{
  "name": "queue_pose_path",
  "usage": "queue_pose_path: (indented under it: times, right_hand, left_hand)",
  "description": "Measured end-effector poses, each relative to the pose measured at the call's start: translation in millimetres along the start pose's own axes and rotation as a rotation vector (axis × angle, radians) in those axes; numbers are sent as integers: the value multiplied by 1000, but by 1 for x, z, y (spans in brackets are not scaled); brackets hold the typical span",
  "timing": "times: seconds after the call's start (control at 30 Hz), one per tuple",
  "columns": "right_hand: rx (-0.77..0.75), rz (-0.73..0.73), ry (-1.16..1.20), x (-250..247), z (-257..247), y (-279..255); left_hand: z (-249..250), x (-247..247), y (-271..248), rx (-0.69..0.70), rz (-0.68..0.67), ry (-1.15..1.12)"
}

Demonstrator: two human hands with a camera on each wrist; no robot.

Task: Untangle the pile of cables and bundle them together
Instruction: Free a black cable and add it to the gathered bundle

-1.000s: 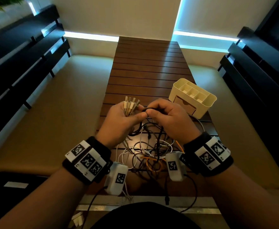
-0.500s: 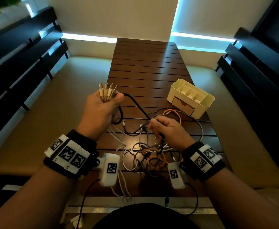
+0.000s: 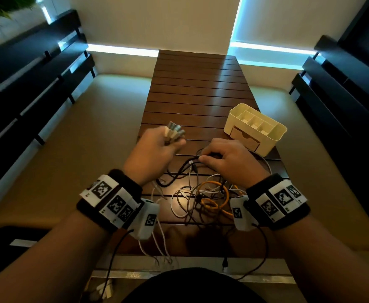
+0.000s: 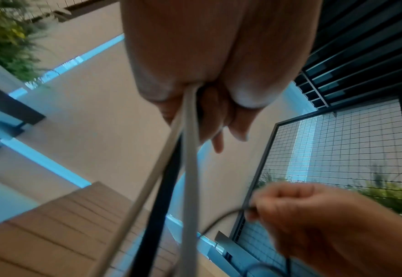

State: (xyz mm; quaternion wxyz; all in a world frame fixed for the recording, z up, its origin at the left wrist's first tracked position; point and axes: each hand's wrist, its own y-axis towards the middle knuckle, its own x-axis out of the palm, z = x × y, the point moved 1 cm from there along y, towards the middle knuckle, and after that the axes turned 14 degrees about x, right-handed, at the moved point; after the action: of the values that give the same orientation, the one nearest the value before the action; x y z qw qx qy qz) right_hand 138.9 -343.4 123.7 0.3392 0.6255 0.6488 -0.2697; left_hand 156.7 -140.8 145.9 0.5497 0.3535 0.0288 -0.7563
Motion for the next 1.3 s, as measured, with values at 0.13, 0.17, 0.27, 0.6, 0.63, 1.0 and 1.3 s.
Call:
queue_pose_path:
  times: [0.13, 0.17, 0.27, 0.6, 0.63, 1.0, 1.3]
  right_hand:
    - [-74, 54, 103, -8, -17, -3]
    - [-75, 69, 128, -10, -17, -4]
    - [-68, 74, 186, -13, -17, -7]
    - [230, -37, 396, 13, 15, -9]
    - [245, -26, 409, 13, 17, -9]
    - [18, -64, 81, 0, -11, 13]
    - [-62, 7, 226, -1, -20, 17]
  left_hand:
    - [-1, 16, -3, 45, -123, -139]
    - [-2, 16, -3, 44, -130, -172]
    - [-3, 15, -5, 73, -151, -190]
    - [-7, -8, -7, -16, 290, -634]
    - [-14, -9, -10, -69, 279, -616]
    - [-7, 3, -2, 0, 17, 52]
    - [-7, 2, 6, 86, -52, -164]
